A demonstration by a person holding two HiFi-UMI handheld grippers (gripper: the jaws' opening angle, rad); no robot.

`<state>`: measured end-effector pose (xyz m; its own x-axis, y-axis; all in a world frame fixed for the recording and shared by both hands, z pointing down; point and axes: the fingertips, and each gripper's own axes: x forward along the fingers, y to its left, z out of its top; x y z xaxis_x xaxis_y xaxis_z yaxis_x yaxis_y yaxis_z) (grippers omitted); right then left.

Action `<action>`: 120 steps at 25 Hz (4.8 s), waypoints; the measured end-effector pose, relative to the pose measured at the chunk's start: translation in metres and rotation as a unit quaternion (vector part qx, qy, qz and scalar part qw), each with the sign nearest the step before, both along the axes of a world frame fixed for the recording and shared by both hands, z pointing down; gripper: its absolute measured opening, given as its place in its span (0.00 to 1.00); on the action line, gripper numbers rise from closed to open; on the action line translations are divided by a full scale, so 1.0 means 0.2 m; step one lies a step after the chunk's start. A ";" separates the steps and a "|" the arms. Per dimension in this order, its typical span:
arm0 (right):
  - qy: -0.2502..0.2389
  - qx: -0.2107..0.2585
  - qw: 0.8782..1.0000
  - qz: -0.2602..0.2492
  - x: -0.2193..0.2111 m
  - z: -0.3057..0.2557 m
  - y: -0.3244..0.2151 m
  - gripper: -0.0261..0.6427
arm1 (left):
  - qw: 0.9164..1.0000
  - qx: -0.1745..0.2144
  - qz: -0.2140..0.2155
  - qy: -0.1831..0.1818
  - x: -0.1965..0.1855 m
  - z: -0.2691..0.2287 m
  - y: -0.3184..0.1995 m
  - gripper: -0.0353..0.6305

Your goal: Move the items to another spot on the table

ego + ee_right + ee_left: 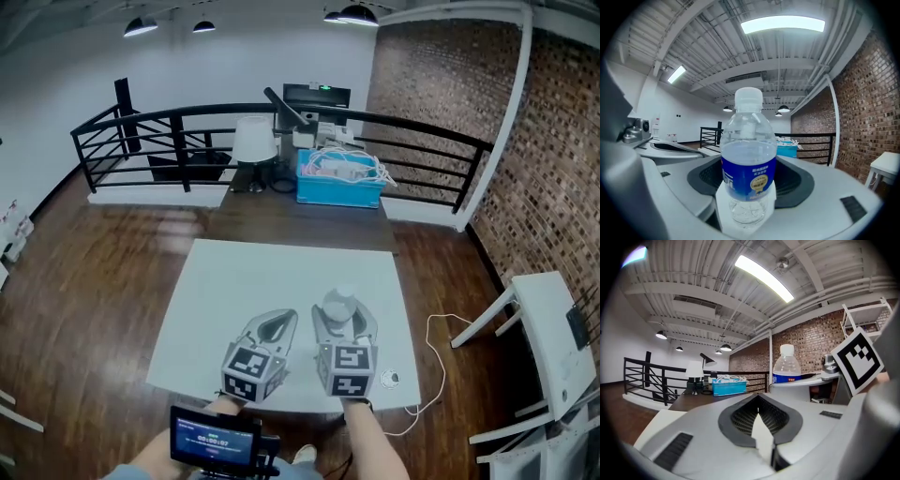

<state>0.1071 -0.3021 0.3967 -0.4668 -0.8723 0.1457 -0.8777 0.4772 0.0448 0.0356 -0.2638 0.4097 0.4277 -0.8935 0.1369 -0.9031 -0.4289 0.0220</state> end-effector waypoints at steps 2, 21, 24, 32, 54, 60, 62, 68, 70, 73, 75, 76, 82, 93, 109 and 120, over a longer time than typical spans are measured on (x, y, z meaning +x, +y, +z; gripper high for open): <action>0.001 0.004 1.000 -0.014 -0.13 -0.01 0.02 0.48 | 1.000 0.002 -0.013 0.003 -0.11 0.00 0.02 0.07; 0.000 -0.007 0.989 -0.147 -1.32 0.09 0.36 0.48 | 0.991 0.001 -0.133 -0.009 -1.18 0.10 0.39 0.07; -0.001 -0.014 0.986 -0.164 -1.47 0.13 0.41 0.48 | 0.989 -0.003 -0.149 -0.013 -1.33 0.13 0.45 0.07; 0.004 -0.027 0.979 -0.201 -1.81 0.22 0.52 0.48 | 0.982 -0.015 -0.189 -0.016 -1.64 0.20 0.58 0.07; 0.024 -0.055 0.969 -0.238 -2.21 0.62 0.58 0.48 | 0.971 -0.046 -0.233 -0.015 -2.01 0.39 0.70 0.07; 0.022 -0.062 0.969 -0.239 -2.24 0.70 0.57 0.50 | 0.972 -0.052 -0.228 -0.019 -2.03 0.42 0.68 0.07; 0.017 -0.059 0.969 -0.239 -2.24 0.71 0.57 0.50 | 0.972 -0.052 -0.227 -0.021 -2.03 0.42 0.67 0.07; 0.005 -0.049 0.972 -0.228 -2.22 0.71 0.56 0.52 | 0.972 -0.054 -0.228 -0.023 -2.03 0.43 0.69 0.07; 0.002 -0.049 0.973 -0.224 -2.22 0.71 0.56 0.52 | 0.972 -0.053 -0.229 -0.024 -2.04 0.44 0.69 0.07; -0.001 -0.052 0.974 -0.222 -2.21 0.71 0.56 0.53 | 0.971 -0.050 -0.233 -0.028 -2.04 0.45 0.70 0.07; -0.008 -0.059 0.973 -0.221 -2.21 0.71 0.55 0.55 | 0.971 -0.051 -0.232 -0.028 -2.04 0.45 0.70 0.07; -0.010 -0.062 0.973 -0.221 -2.21 0.72 0.55 0.55 | 0.971 -0.051 -0.231 -0.027 -2.03 0.45 0.71 0.07; -0.004 -0.057 0.972 -0.227 -2.18 0.71 0.57 0.56 | 0.970 -0.053 -0.235 -0.027 -2.02 0.46 0.72 0.07; -0.006 -0.049 0.971 -0.235 -2.02 0.62 0.65 0.56 | 0.972 -0.045 -0.229 -0.015 -1.86 0.41 0.70 0.07; -0.009 -0.021 0.987 -0.160 -1.24 0.30 0.53 0.48 | 0.991 -0.013 -0.137 0.006 -1.14 0.20 0.45 0.07; -0.023 -0.008 0.997 -0.073 -0.70 0.14 0.41 0.18 | 0.998 0.005 -0.067 0.006 -0.66 0.11 0.32 0.07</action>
<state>-0.0323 -0.2201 0.4254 -0.5950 -0.7923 0.1347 -0.7999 0.6001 -0.0036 -0.0973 -0.2008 0.4312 0.3063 -0.9439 0.1231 -0.9519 -0.3050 0.0298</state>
